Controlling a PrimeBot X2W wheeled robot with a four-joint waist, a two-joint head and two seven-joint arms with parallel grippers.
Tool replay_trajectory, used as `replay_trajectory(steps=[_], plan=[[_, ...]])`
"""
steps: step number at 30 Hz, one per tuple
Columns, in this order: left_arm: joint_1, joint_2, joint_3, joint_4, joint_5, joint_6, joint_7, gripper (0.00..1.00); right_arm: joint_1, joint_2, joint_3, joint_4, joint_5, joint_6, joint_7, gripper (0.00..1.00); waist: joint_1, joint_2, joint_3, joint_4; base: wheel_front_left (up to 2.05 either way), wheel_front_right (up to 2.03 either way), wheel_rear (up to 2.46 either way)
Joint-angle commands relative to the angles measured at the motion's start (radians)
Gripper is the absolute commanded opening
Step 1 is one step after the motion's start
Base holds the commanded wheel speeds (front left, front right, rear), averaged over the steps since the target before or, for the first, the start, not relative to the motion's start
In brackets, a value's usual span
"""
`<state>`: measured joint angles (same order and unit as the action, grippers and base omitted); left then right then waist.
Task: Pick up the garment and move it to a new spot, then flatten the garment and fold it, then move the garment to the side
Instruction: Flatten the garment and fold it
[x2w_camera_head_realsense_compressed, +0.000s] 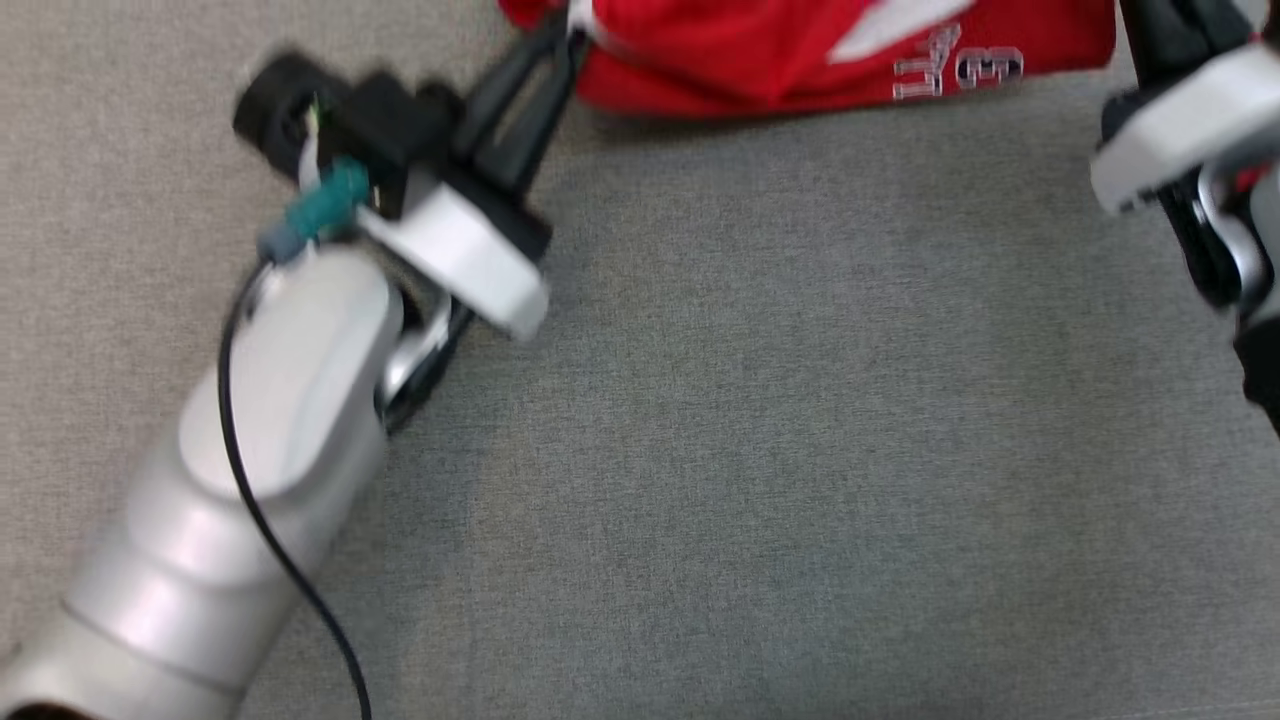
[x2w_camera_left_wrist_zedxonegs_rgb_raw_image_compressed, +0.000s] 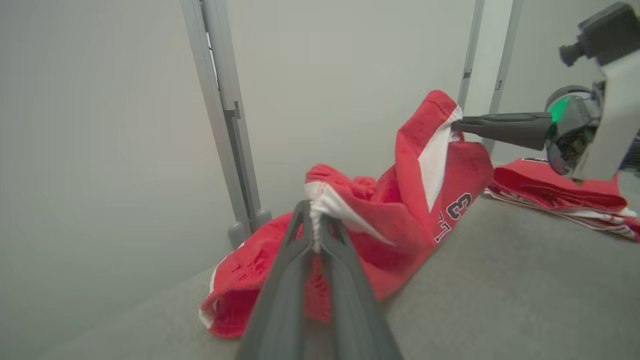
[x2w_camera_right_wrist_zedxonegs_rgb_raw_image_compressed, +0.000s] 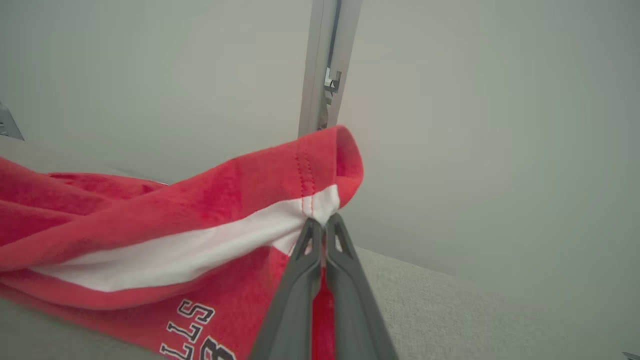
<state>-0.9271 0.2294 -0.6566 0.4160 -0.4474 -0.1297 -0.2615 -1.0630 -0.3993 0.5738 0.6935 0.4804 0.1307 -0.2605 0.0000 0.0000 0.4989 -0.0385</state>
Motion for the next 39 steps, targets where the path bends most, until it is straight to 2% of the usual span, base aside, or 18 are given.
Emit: replay_trajectory(steps=[1,7,13,19,20,21,22,23,27,28,29,31,32,39], plan=[[0.048,0.012,0.006,-0.020,0.013,0.000,-0.004,0.00,0.047,-0.015,-0.018,-0.021,0.002,0.000,-0.005,0.00,0.0000,0.0000,-0.023,-0.001,0.00,0.00,0.00],[0.308,0.029,0.067,-0.151,0.077,-0.001,-0.004,0.00,0.311,-0.055,-0.121,-0.166,-0.025,0.000,-0.005,0.00,0.0000,0.0000,-0.093,0.004,0.00,0.00,0.00],[0.528,0.012,0.126,-0.228,0.143,-0.001,-0.004,0.00,0.584,-0.044,-0.237,-0.306,-0.052,0.000,-0.005,0.00,0.0000,0.0000,-0.179,0.011,0.00,0.00,0.00],[0.669,-0.006,0.141,-0.214,0.147,-0.001,-0.004,0.00,0.770,-0.033,-0.249,-0.342,-0.030,0.000,-0.005,0.00,0.0000,0.0000,-0.267,0.007,0.00,0.00,0.00],[0.681,-0.006,0.138,-0.202,0.140,-0.001,-0.004,0.00,0.783,-0.034,-0.242,-0.333,-0.024,0.000,-0.005,0.15,0.0000,0.0000,-0.277,0.007,0.00,0.00,0.00],[0.690,-0.008,0.131,-0.186,0.133,-0.001,-0.004,0.00,0.791,-0.034,-0.232,-0.321,-0.018,0.000,-0.005,0.38,0.0000,0.0000,-0.284,0.007,0.00,0.00,0.00],[0.690,-0.010,0.125,-0.173,0.128,-0.001,-0.004,0.00,0.795,-0.035,-0.225,-0.309,-0.012,0.000,-0.005,0.80,0.0000,0.0000,-0.292,0.009,0.00,0.00,0.00],[0.690,-0.014,0.122,-0.155,0.123,-0.001,-0.004,0.00,0.795,-0.037,-0.223,-0.301,-0.010,0.000,-0.005,1.00,0.0000,0.0000,-0.298,0.011,0.00,0.00,0.00],[0.678,-0.042,0.135,-0.092,0.110,-0.001,-0.004,0.00,0.815,-0.042,-0.235,-0.284,0.003,0.000,-0.005,1.00,0.0000,0.0000,-0.317,0.021,0.00,0.00,0.00],[0.678,-0.049,0.145,-0.078,0.113,-0.001,-0.004,0.14,0.821,-0.045,-0.241,-0.285,0.005,0.000,-0.005,1.00,0.0000,0.0000,-0.319,0.022,0.00,0.00,0.00],[0.679,-0.057,0.155,-0.064,0.114,0.000,-0.004,0.37,0.829,-0.050,-0.247,-0.289,0.008,0.000,-0.005,1.00,0.0000,0.0000,-0.320,0.024,0.00,0.00,0.00],[0.685,-0.073,0.171,-0.041,0.116,0.004,-0.004,0.92,0.848,-0.054,-0.257,-0.299,0.016,0.000,-0.005,1.00,0.0000,0.0000,-0.321,0.026,0.00,0.00,0.00],[0.691,-0.079,0.178,-0.029,0.115,0.006,-0.004,1.00,0.858,-0.054,-0.258,-0.303,0.021,0.000,-0.005,1.00,0.0000,0.0000,-0.322,0.028,0.00,0.00,0.00],[0.720,-0.096,0.203,0.068,0.086,0.030,0.007,1.00,0.928,-0.033,-0.276,-0.339,0.035,0.000,-0.005,1.00,0.0000,0.0000,-0.334,0.035,0.00,0.00,0.00]])
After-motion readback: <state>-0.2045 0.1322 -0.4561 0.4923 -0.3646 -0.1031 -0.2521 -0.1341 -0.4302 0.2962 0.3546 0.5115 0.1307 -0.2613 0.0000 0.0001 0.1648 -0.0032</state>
